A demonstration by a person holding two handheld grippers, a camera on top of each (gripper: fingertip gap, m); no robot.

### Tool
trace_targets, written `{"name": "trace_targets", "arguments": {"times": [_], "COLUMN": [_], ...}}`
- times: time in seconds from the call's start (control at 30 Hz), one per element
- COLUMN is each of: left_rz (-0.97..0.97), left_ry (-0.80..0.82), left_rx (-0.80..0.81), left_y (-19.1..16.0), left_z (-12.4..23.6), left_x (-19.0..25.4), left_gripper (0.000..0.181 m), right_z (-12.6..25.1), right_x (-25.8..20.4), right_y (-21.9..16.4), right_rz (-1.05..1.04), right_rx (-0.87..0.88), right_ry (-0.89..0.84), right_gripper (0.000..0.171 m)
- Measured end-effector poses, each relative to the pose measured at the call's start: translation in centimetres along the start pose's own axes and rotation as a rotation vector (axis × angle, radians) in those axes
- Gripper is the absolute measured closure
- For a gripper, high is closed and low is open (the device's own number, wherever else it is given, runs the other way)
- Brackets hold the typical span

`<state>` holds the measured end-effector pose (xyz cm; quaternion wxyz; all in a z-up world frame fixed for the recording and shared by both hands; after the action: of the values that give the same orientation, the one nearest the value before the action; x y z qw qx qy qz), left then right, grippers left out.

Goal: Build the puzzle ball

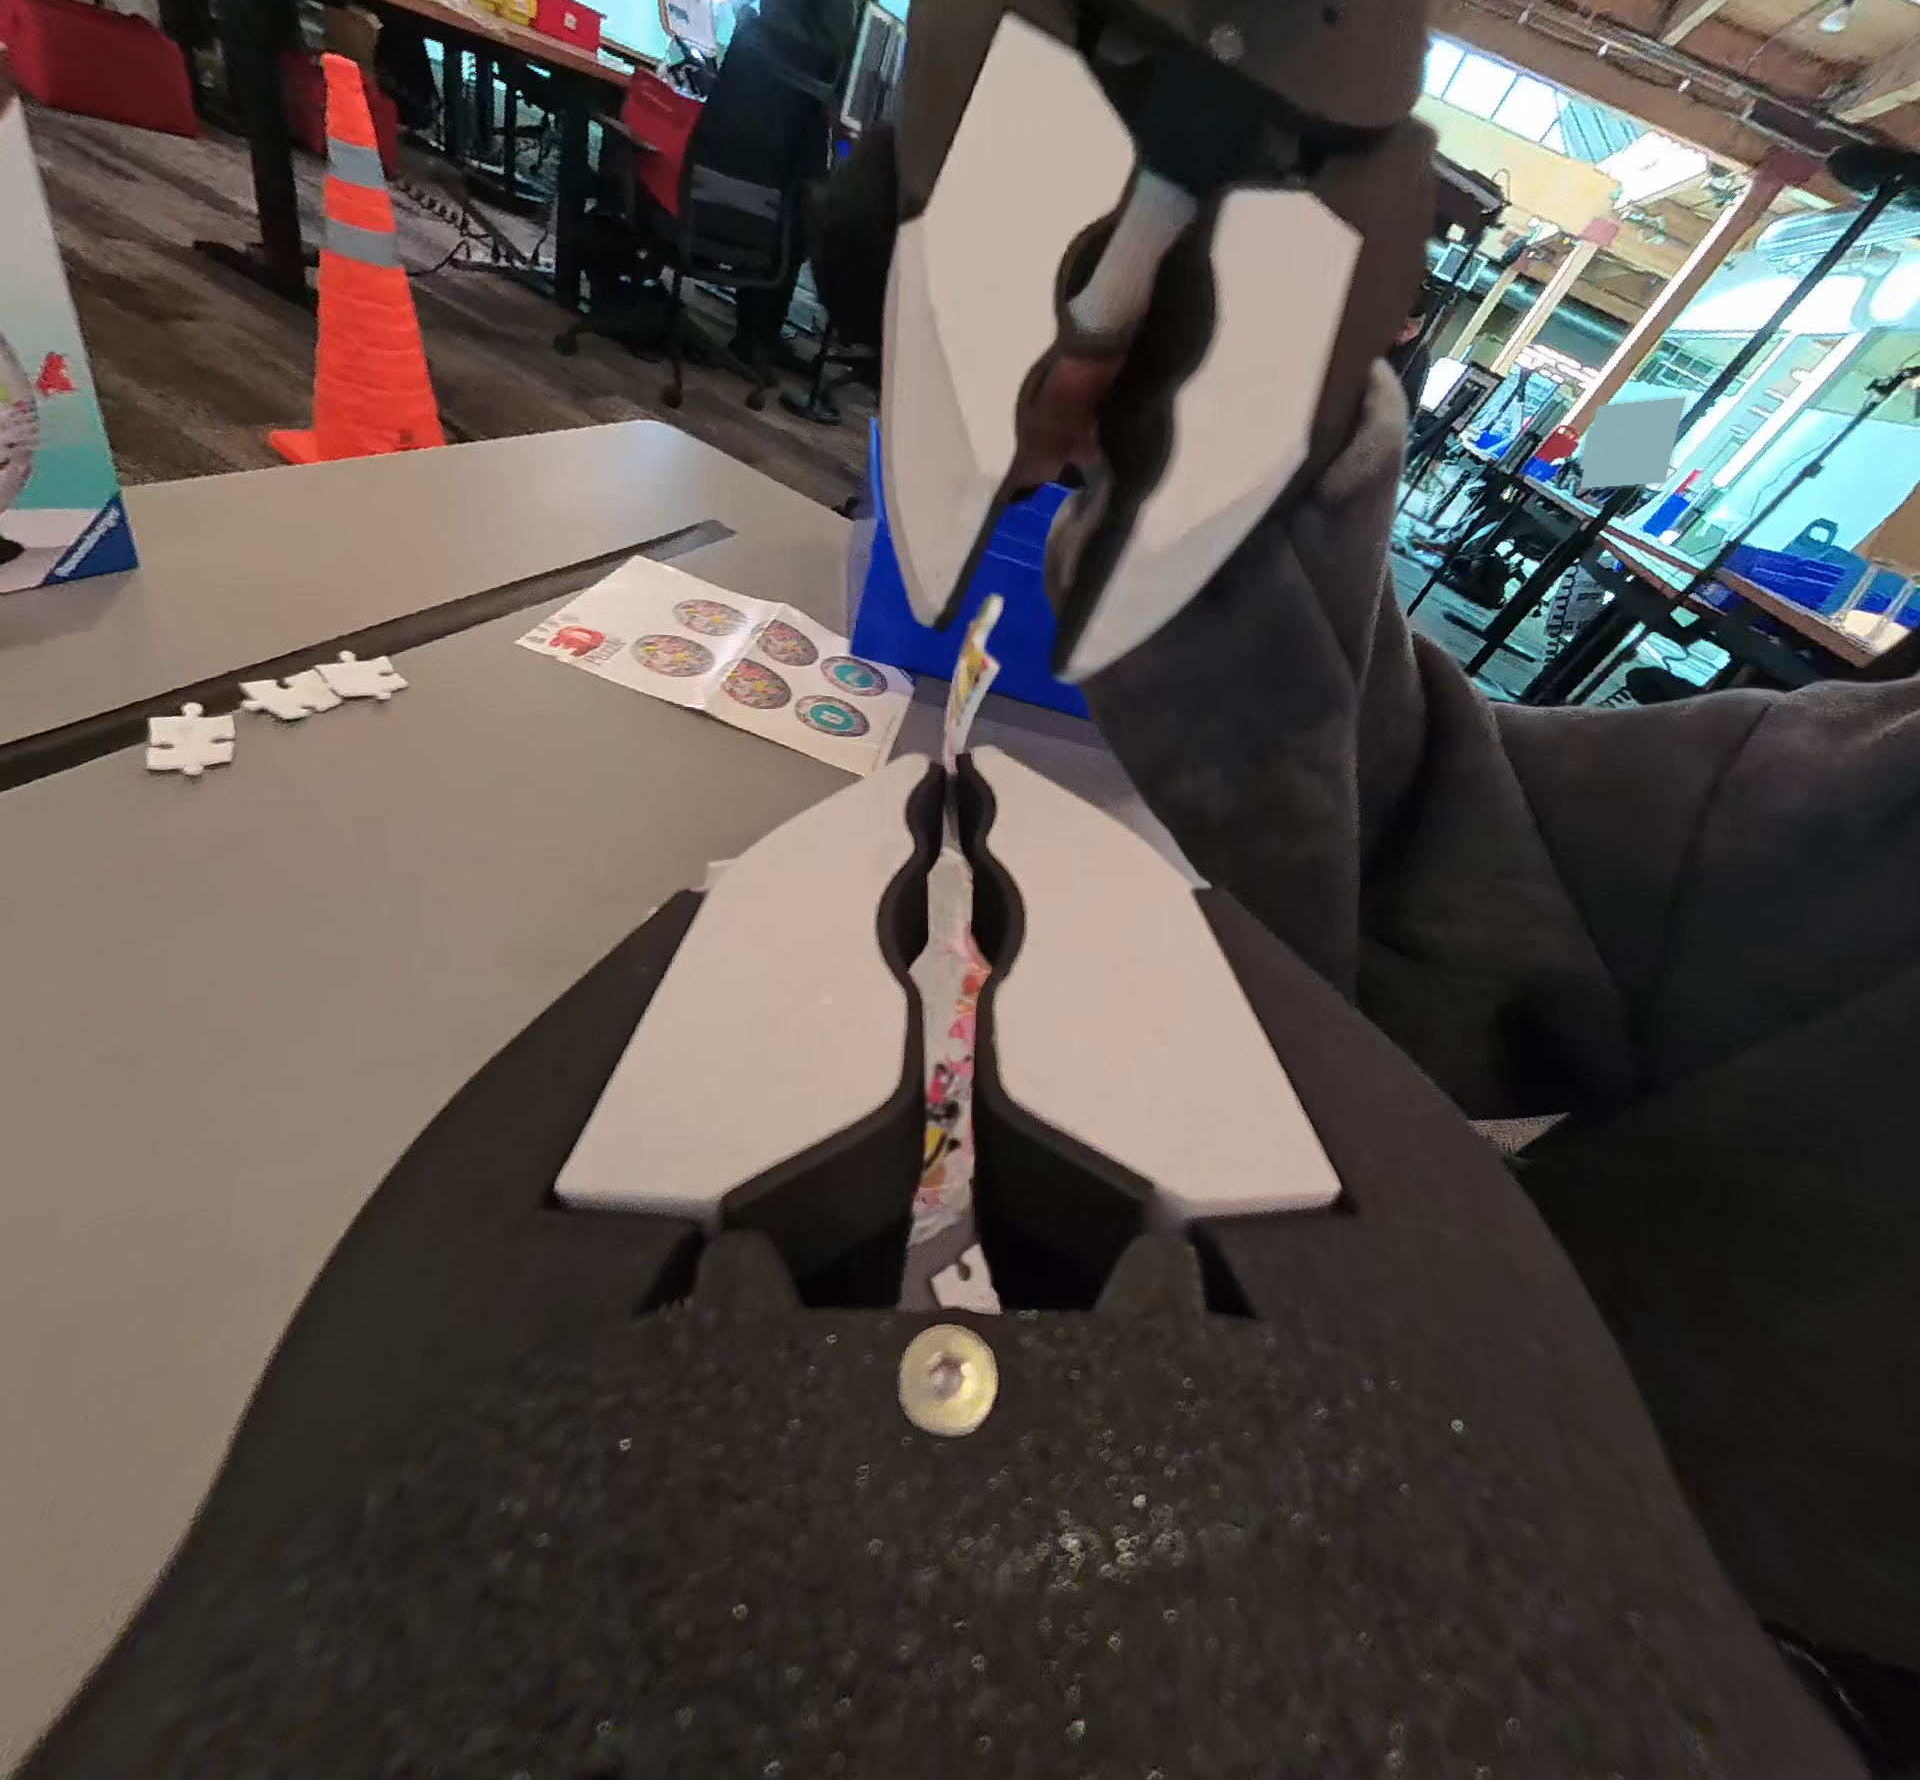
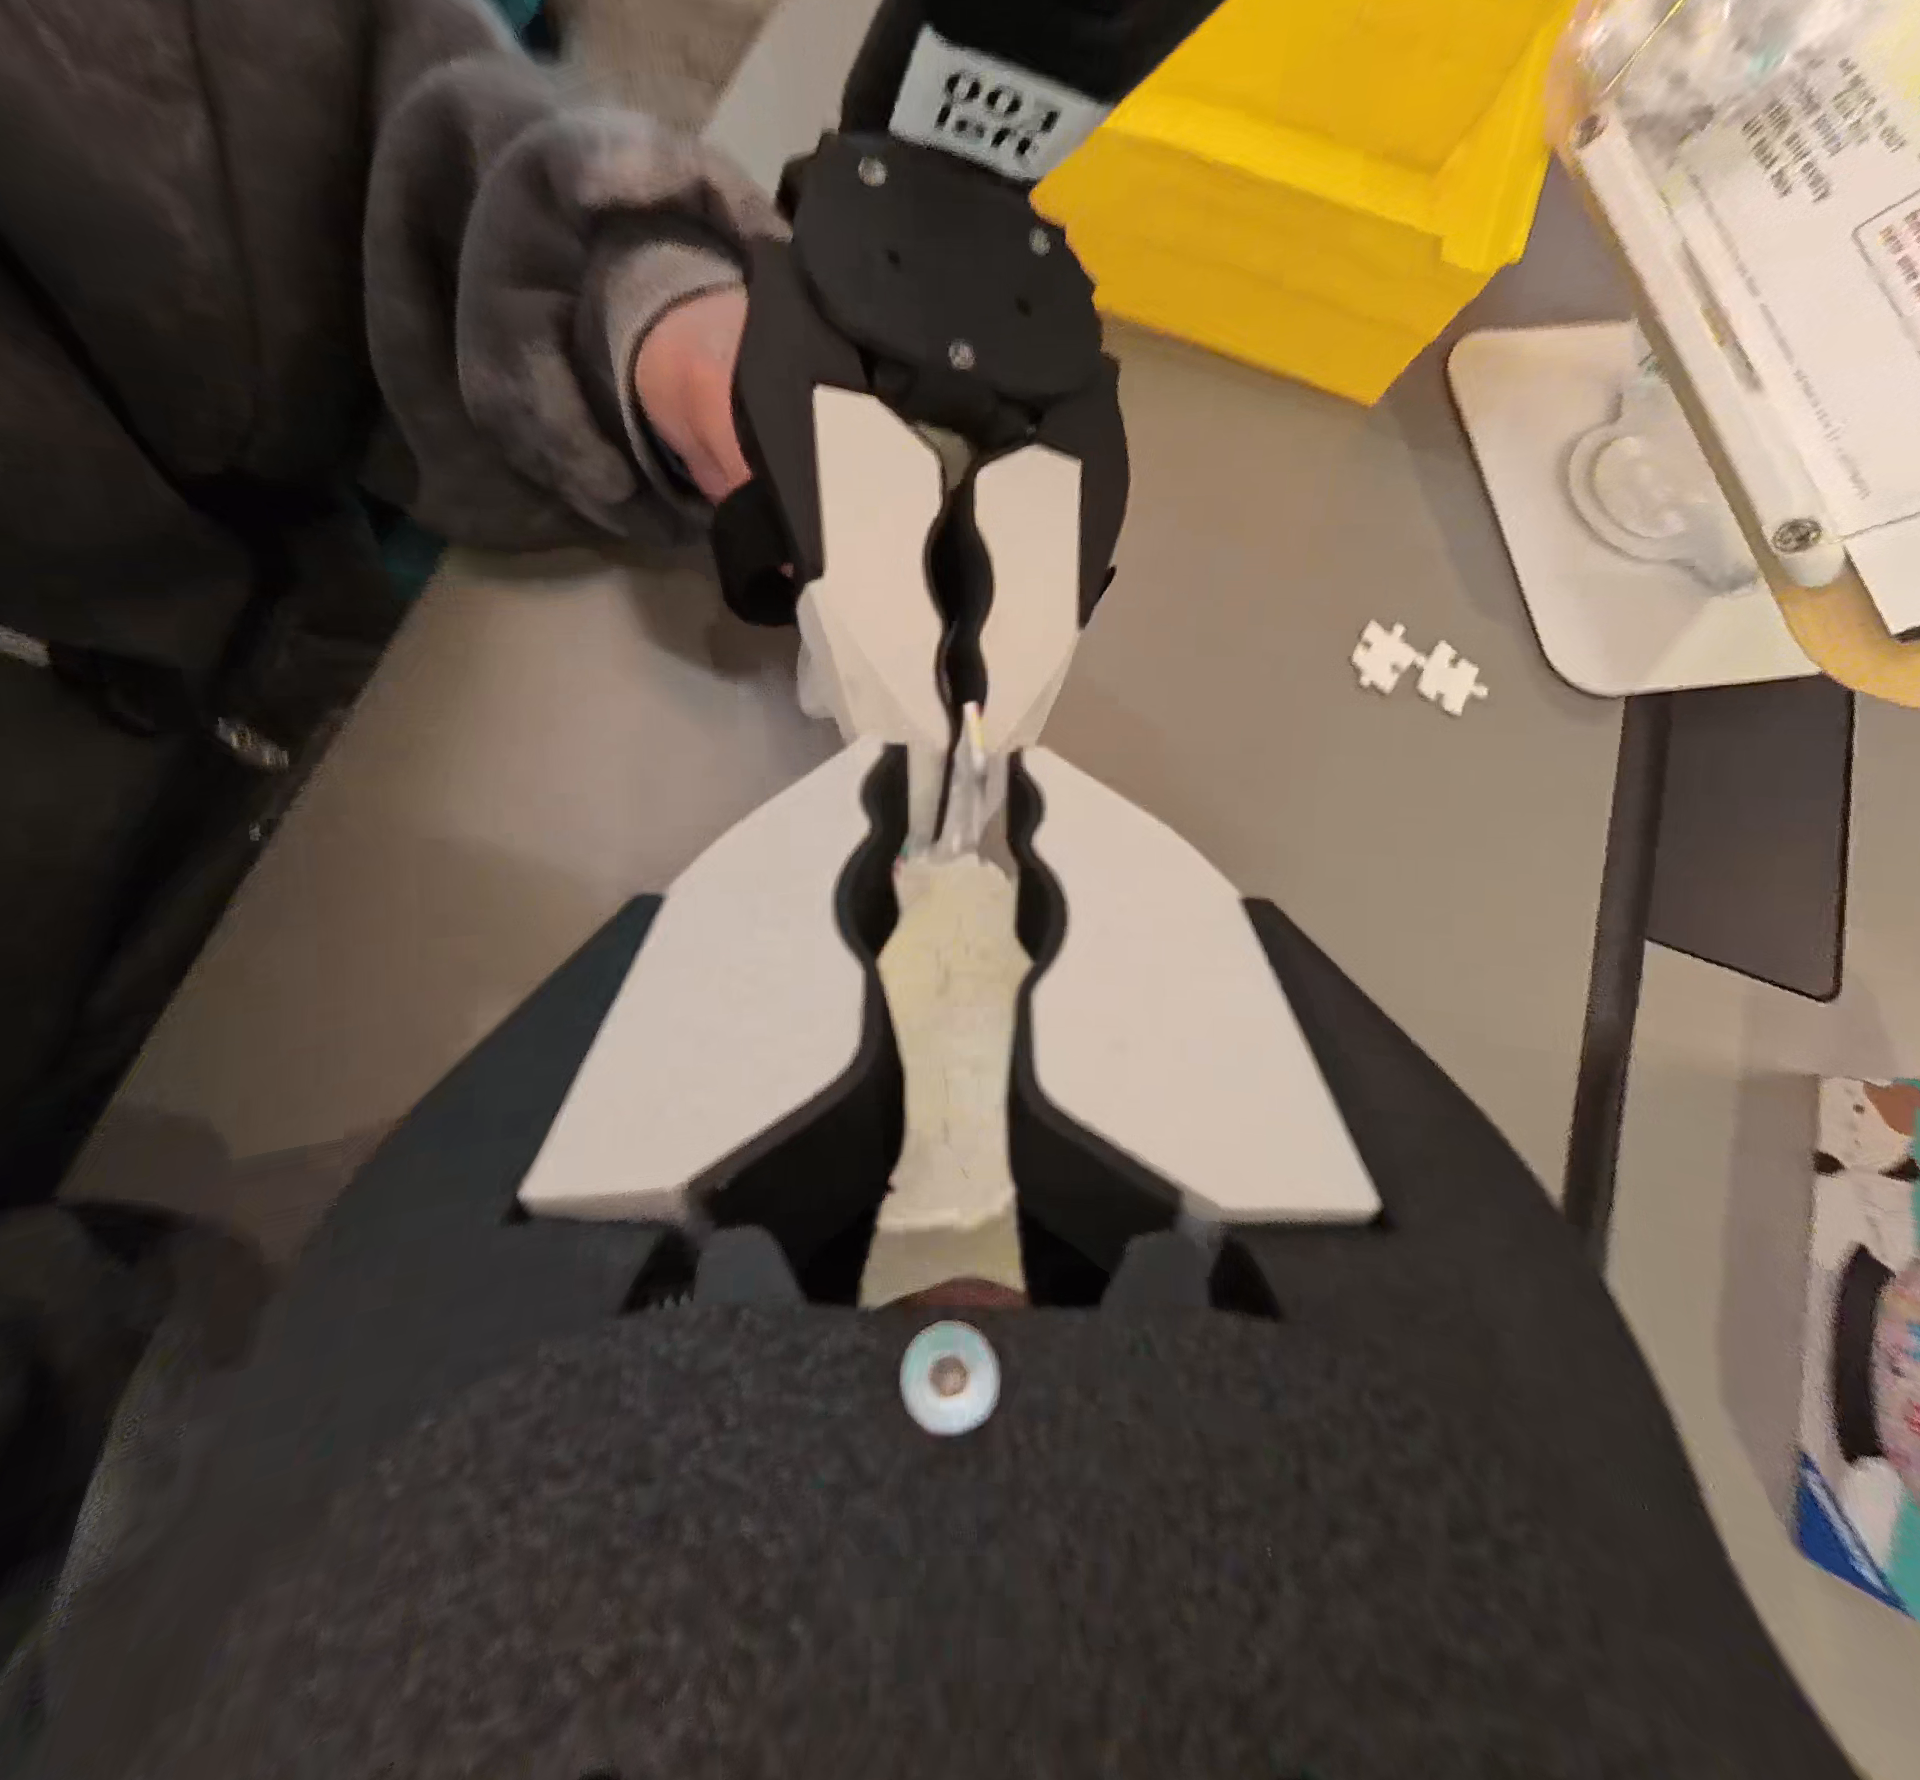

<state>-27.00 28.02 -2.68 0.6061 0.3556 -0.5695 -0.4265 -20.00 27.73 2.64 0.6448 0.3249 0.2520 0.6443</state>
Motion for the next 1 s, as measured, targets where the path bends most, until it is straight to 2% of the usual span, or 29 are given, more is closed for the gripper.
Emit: {"name": "trace_targets", "arguments": {"times": [0.13,0.33,0.43,0.6,0.67,0.73,0.83,0.93,1.0], "left_rz": [0.033,0.036,0.031,0.038,0.036,0.025,0.028,0.065,0.082], "left_ry": [0.021,0.033,0.04,0.002,0.01,0.004,-0.051,-0.217,-0.238], "left_rx": [-0.028,-0.037,-0.05,-0.064,-0.095,-0.08,-0.169,-0.321,-0.35], "left_y": [-0.4,-0.5,-0.5,-0.7,-0.9,-0.8,-2.4,-5.0,-5.7], "left_z": [-0.7,-1.3,-1.5,-1.6,-1.2,-0.5,-0.9,-2.8,-4.4], "left_x": [-1.6,-2.7,-3.2,-3.9,-5.0,-6.7,-10.1,-11.5,-13.1], "left_gripper": [0.179,0.179,0.179,0.178,0.159,0.157,0.156,0.15,0.153], "right_z": [0.2,-1.3,-1.8,-1.6,-1.0,-0.3,-0.9,-2.4,-3.6], "right_x": [1.6,2.9,3.3,3.9,4.3,4.4,3.9,4.0,3.5], "right_y": [-0.1,0.3,0.0,-0.3,-1.0,-2.2,-4.5,-7.0,-7.5], "right_rz": [0.118,0.191,0.193,0.193,0.164,0.113,0.054,-0.002,0.025], "right_rx": [-0.301,-0.567,-0.621,-0.684,-0.701,-0.681,-0.645,-0.709,-0.688], "right_ry": [-0.027,0.085,0.128,0.124,0.08,0.04,0.025,0.002,0.016], "right_gripper": [0.154,0.159,0.169,0.17,0.17,0.17,0.17,0.17,0.17]}}
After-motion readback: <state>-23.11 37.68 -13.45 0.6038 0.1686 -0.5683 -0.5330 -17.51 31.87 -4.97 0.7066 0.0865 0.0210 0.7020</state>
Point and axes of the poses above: each gripper's, where its closed fingertips meet, z back along the fingers, y out of its top, x = y × z across the jaws, the point moved 5 cm from there along z, back along the fingers, and after that the axes turned 2 degrees about z, right-handed, at the moved point
